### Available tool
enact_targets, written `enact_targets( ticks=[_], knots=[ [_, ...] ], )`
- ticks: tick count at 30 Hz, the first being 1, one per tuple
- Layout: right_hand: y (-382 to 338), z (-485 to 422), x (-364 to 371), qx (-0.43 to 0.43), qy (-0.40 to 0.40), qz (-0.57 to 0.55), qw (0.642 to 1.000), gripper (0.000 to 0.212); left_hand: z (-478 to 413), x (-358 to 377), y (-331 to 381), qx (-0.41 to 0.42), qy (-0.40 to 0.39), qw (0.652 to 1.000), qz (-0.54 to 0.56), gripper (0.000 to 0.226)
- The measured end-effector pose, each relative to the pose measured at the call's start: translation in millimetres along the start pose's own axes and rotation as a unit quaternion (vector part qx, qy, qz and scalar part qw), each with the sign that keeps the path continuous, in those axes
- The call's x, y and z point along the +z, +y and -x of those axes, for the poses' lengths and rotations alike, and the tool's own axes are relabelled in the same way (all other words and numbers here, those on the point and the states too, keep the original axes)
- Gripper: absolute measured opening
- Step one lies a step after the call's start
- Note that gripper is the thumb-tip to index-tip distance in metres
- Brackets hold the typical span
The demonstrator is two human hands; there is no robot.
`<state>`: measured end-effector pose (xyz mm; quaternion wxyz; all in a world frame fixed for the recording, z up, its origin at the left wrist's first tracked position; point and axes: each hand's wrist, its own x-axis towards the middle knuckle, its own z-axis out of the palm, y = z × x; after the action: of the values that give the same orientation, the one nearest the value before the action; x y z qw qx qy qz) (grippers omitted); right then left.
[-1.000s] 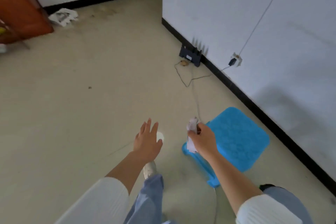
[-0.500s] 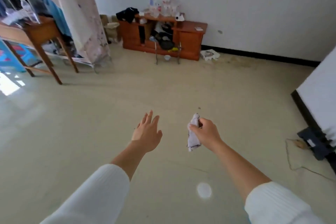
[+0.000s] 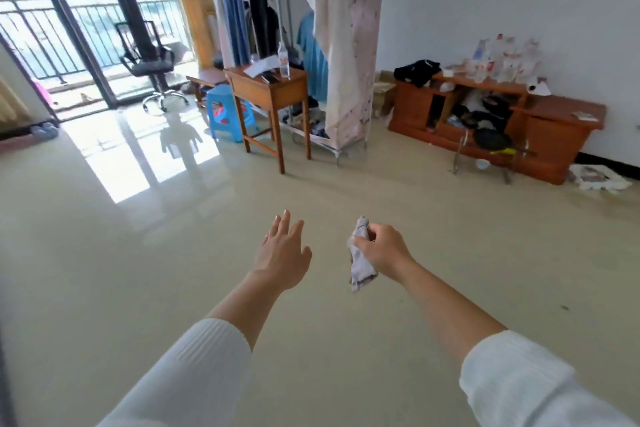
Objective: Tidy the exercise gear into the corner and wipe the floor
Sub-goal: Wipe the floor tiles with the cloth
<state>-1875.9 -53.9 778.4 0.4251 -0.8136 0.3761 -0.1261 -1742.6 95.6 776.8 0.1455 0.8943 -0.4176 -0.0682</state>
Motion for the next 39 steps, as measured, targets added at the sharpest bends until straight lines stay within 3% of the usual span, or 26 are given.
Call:
enact_targets(
  ticks=[7,14,27,39],
  knots=[
    [-126,-125,111,-0.089,-0.077,0.040,0.992,0.020,-77,-63,-146,-0.090,0.055,0.994,0.003,0.061],
    [-238,-289,219,-0.202,-0.129,0.129,0.962,0.018,-196,-100,-278,-0.165,0.096,0.981,0.021,0.060],
    [-439,-542,397,-0.284,-0.203,0.140,0.927,0.018,-396,-208,-529,-0.296,0.146,0.944,-0.014,0.058],
    [-621,-765,632,-0.298,-0.270,0.144,0.904,0.020,-586,-282,-810,-0.345,0.167,0.924,-0.002,0.058]
  ],
)
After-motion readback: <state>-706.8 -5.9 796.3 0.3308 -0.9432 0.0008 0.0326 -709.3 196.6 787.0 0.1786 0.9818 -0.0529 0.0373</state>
